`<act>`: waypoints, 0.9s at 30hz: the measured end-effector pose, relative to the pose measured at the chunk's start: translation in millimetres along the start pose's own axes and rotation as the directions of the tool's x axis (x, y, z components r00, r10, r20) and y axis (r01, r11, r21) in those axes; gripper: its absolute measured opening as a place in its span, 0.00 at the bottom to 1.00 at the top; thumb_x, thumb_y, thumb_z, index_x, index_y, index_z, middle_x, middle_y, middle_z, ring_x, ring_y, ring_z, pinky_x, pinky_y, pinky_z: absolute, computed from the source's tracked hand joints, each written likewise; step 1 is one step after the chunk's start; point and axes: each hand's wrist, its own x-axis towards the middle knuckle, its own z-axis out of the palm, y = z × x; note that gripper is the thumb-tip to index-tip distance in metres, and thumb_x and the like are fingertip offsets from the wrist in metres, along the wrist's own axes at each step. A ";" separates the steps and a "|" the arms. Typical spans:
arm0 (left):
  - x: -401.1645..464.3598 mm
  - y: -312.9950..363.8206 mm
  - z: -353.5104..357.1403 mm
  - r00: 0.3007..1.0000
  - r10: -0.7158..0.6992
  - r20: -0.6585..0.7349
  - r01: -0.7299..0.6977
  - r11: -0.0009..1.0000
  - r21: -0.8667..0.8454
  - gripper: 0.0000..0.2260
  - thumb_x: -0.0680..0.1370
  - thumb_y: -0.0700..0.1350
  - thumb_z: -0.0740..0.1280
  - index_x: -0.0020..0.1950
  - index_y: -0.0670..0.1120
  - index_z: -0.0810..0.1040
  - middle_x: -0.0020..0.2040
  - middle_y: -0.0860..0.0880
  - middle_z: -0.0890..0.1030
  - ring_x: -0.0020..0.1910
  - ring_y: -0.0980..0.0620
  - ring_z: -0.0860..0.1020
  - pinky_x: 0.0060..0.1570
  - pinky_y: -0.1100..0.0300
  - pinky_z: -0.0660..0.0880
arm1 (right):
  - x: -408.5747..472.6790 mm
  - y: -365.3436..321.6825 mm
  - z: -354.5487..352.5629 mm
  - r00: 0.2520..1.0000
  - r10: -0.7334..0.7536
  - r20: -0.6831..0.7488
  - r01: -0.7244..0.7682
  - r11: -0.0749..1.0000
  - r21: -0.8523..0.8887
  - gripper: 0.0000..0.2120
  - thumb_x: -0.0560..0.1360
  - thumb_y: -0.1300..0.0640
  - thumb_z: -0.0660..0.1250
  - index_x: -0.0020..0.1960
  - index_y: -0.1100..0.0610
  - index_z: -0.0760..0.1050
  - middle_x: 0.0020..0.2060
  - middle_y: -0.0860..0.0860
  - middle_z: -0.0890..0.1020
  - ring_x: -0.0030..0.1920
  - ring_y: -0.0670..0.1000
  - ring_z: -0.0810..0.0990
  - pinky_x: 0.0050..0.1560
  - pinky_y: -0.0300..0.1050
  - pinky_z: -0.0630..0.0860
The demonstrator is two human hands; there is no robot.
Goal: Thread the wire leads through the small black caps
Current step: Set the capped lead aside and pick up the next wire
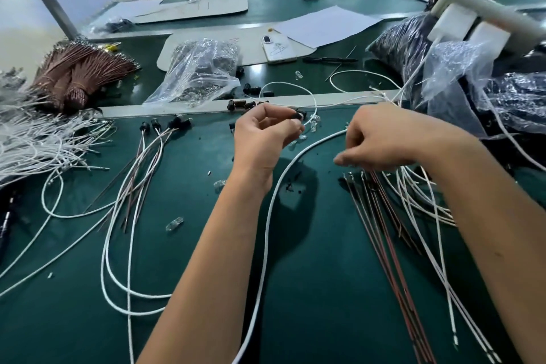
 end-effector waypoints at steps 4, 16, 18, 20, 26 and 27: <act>-3.0 -4.8 5.8 1.000 -0.001 0.015 0.001 1.000 0.015 0.07 0.73 0.29 0.72 0.42 0.40 0.80 0.36 0.44 0.84 0.38 0.47 0.82 0.46 0.57 0.80 | -11.7 -24.0 9.7 0.991 0.055 0.126 -0.028 0.977 -0.210 0.18 0.71 0.43 0.78 0.39 0.59 0.82 0.18 0.46 0.77 0.25 0.47 0.78 0.32 0.39 0.77; -7.7 -4.1 9.5 0.975 -0.096 0.202 0.099 0.995 -0.006 0.04 0.76 0.31 0.72 0.46 0.40 0.83 0.38 0.44 0.84 0.36 0.50 0.83 0.41 0.62 0.80 | -3.0 -17.4 12.3 0.982 0.113 -0.152 -0.071 0.963 0.259 0.12 0.76 0.56 0.70 0.38 0.63 0.78 0.30 0.55 0.79 0.30 0.52 0.77 0.30 0.40 0.71; -10.1 -2.9 9.8 0.953 -0.112 0.281 0.106 0.994 0.035 0.03 0.76 0.34 0.72 0.47 0.41 0.83 0.38 0.46 0.84 0.36 0.52 0.82 0.38 0.63 0.79 | 5.3 -14.9 11.1 0.951 0.173 -0.256 0.036 0.760 0.648 0.10 0.78 0.63 0.66 0.38 0.64 0.78 0.33 0.61 0.83 0.24 0.49 0.77 0.23 0.39 0.71; -12.8 -0.9 8.7 0.916 -0.147 0.374 0.131 0.989 0.068 0.03 0.76 0.37 0.73 0.48 0.43 0.83 0.42 0.45 0.85 0.40 0.51 0.84 0.40 0.63 0.80 | 13.1 -18.7 11.1 0.906 0.252 -0.340 0.173 0.514 0.840 0.10 0.78 0.69 0.62 0.38 0.64 0.75 0.34 0.63 0.83 0.23 0.48 0.77 0.22 0.38 0.72; -11.7 3.7 4.3 0.889 -0.164 0.427 0.187 0.982 -0.011 0.08 0.71 0.35 0.74 0.50 0.37 0.84 0.44 0.42 0.86 0.39 0.49 0.85 0.40 0.65 0.80 | 25.8 -18.9 15.6 0.842 0.357 -0.403 0.328 0.253 0.910 0.04 0.83 0.64 0.64 0.48 0.61 0.74 0.35 0.57 0.81 0.27 0.48 0.78 0.26 0.40 0.74; -10.2 4.4 4.1 0.912 -0.150 0.381 0.187 0.980 -0.063 0.09 0.70 0.36 0.75 0.49 0.37 0.84 0.43 0.42 0.86 0.37 0.50 0.85 0.39 0.66 0.79 | 23.5 -16.1 18.4 0.871 0.311 -0.381 0.303 0.270 0.914 0.05 0.83 0.60 0.66 0.49 0.61 0.75 0.36 0.56 0.81 0.28 0.48 0.78 0.26 0.40 0.74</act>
